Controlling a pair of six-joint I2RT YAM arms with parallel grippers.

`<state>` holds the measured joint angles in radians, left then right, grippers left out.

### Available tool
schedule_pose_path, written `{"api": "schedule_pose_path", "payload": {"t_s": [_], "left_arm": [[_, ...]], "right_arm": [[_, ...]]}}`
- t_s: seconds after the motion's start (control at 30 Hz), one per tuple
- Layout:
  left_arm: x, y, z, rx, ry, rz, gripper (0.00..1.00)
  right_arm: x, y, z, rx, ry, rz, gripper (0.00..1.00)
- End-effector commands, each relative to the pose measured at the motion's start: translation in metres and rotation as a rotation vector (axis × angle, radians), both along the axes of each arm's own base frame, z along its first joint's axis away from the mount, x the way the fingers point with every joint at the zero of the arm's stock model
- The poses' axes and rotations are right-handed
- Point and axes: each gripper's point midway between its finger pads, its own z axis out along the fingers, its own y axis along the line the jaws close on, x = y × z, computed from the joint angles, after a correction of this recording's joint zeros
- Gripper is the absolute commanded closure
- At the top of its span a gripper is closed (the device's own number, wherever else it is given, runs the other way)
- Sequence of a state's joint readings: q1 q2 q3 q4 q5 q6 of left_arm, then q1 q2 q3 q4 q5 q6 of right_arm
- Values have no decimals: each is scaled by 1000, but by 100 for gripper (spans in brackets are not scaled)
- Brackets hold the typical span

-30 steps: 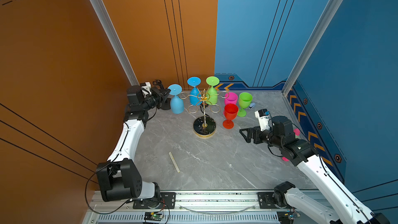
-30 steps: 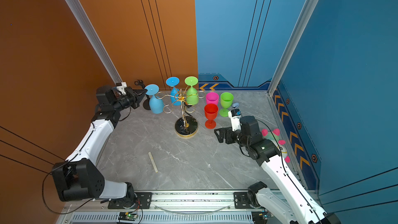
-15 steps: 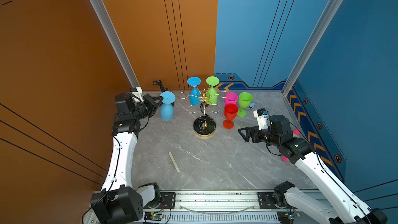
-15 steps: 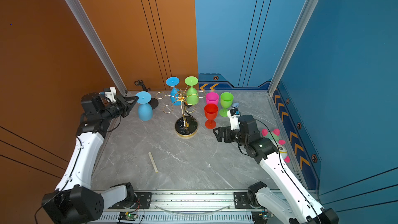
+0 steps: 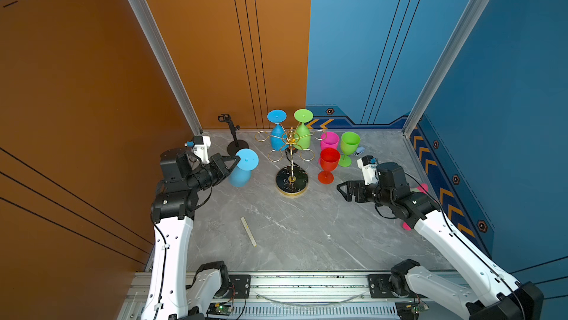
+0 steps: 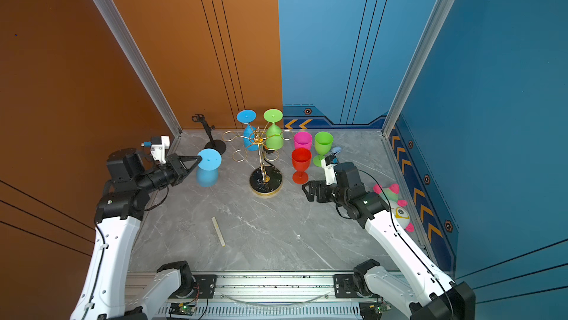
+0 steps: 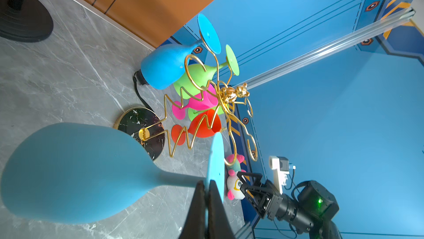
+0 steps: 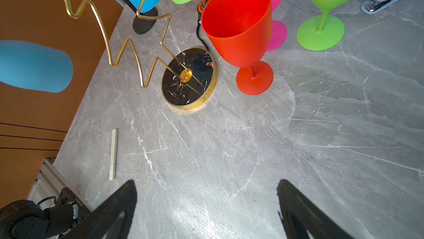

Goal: Take the wine glass off the wine glass rack
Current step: Pick up the wine glass from the wine glass rack.

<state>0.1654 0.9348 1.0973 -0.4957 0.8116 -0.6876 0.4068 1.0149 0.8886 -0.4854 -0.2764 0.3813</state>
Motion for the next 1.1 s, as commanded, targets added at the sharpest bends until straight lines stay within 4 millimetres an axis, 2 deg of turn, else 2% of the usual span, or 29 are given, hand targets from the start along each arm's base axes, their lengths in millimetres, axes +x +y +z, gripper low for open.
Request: {"api": "schedule_pose_path", "payload": {"t_s": [0.0,0.27,0.5,0.7,0.77,0.93,1.07], "left_arm": [[-22,-20,-8,21,-9,-126,100],[-64,-71,-9,54,-92,-389,100],[-102,-115,-15,170,-198,-596,100],[-125,-145,-26,333,-337,-726,100],[-133,-154,-43,401,-365,-774,100],[-148,-171,-61,530,-464,-875,100],[-152,-180,-80,643,-525,-934,100]], "right_arm": [[5,-1,5,4,-8,-30,4],[6,0,-5,-12,41,-31,4],[7,4,-13,-13,90,-22,4],[6,8,-19,-17,135,-6,3],[6,9,-22,-20,152,-2,3],[5,14,-27,-2,192,27,2],[5,22,-26,32,221,52,1]]}}
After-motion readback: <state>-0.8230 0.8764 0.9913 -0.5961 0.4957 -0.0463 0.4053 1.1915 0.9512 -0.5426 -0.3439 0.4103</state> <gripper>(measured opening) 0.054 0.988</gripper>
